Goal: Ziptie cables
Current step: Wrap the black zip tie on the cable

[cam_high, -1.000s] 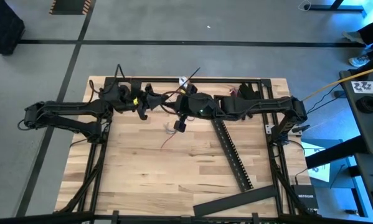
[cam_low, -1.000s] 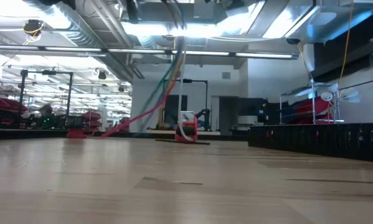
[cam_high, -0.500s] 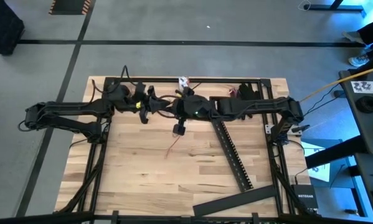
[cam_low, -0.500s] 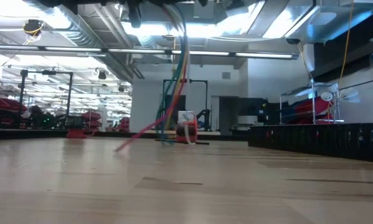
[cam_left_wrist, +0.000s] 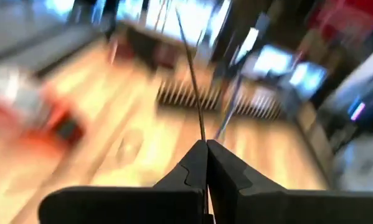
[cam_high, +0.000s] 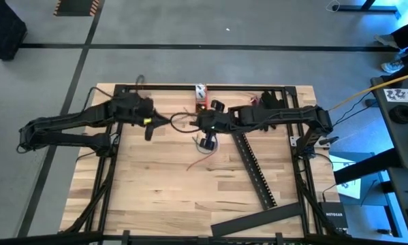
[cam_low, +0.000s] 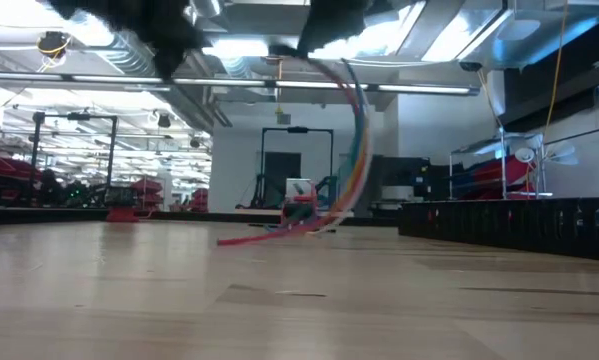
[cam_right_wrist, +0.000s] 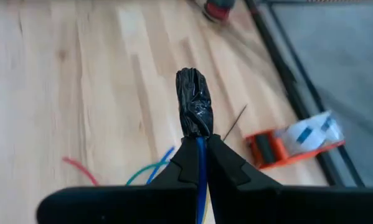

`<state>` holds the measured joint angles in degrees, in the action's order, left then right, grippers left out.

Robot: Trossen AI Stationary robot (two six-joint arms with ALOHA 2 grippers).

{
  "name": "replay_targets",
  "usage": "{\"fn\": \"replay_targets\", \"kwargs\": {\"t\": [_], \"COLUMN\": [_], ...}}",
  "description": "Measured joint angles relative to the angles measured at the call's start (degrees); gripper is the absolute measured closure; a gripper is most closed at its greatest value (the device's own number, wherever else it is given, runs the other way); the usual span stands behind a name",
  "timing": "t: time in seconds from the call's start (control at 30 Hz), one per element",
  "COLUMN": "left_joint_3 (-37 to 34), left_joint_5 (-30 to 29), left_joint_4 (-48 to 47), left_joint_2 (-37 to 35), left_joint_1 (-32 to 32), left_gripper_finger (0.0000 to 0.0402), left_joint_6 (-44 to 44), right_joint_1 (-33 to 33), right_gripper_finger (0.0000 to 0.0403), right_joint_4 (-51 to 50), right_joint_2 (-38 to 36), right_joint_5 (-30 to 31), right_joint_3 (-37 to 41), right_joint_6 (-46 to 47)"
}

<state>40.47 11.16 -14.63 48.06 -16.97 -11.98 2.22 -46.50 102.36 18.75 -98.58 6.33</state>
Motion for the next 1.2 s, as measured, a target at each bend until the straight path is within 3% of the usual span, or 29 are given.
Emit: {"fn": "replay_targets", "kwargs": {"t": [0.1, 0.2, 0.43, 0.77, 0.97, 1.2], "left_joint_3": [-0.4, -3.1, -10.3, -12.2, -11.5, -4.9], "left_joint_5": [-1.6, -2.8, -2.8, -2.8, -2.3, -3.1], "left_joint_4": [-12.1, -16.9, -13.8, -11.0, -9.0, -13.0], "left_joint_2": [0.9, 1.9, 7.5, 21.5, 28.0, 28.0], "left_joint_1": [0.2, 0.2, 0.2, 0.2, 0.2, 0.4], "left_gripper_finger": [0.0401, 0.0401, 0.0401, 0.0397, 0.0341, 0.0270], "left_joint_6": [5.9, 9.3, 10.1, 14.0, 13.7, 15.6], "right_joint_1": [0.0, 0.0, 0.1, 0.1, 0.1, 0.1], "right_gripper_finger": [0.0393, 0.0393, 0.0393, 0.0393, 0.0393, 0.0393], "right_joint_4": [1.3, 4.7, 9.5, 11.4, 12.2, 12.1], "right_joint_2": [0.1, 0.1, 0.1, 0.1, 0.1, 0.1], "right_joint_5": [-1.9, -3.2, -6.7, -8.0, -8.4, -8.9], "right_joint_3": [3.5, 7.9, 15.6, 16.7, 16.7, 16.7], "right_joint_6": [2.0, 4.6, 10.0, 11.4, 11.4, 10.8]}}
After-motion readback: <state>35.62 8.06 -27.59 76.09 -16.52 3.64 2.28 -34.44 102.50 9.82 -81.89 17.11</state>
